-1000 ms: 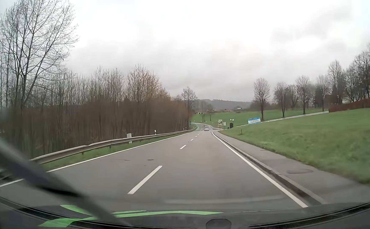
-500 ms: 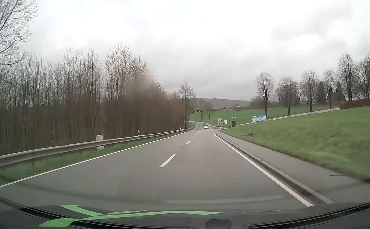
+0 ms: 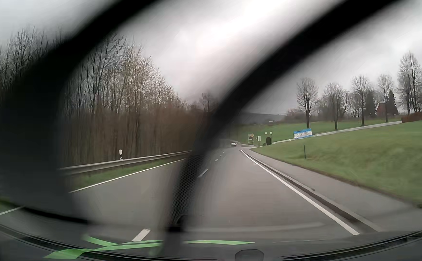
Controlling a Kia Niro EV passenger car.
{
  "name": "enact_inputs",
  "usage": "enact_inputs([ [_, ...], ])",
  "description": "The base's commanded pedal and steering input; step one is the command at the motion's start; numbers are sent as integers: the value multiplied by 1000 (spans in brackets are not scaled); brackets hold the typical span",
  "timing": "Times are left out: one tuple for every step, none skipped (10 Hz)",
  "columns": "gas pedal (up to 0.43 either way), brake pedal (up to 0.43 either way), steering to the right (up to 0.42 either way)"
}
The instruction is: Follow the waypoints while adhering to traffic rules and regulations
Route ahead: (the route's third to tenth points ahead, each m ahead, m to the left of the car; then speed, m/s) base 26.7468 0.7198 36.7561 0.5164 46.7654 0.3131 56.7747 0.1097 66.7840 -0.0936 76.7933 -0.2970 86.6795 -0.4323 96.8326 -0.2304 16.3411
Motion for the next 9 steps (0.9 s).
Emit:
enact_inputs([
  [0,110,6],
  [0,110,6],
  [0,110,6],
  [0,98,6],
  [0,98,6],
  [0,91,6],
  [0,85,6],
  [0,85,6],
  [0,79,5],
])
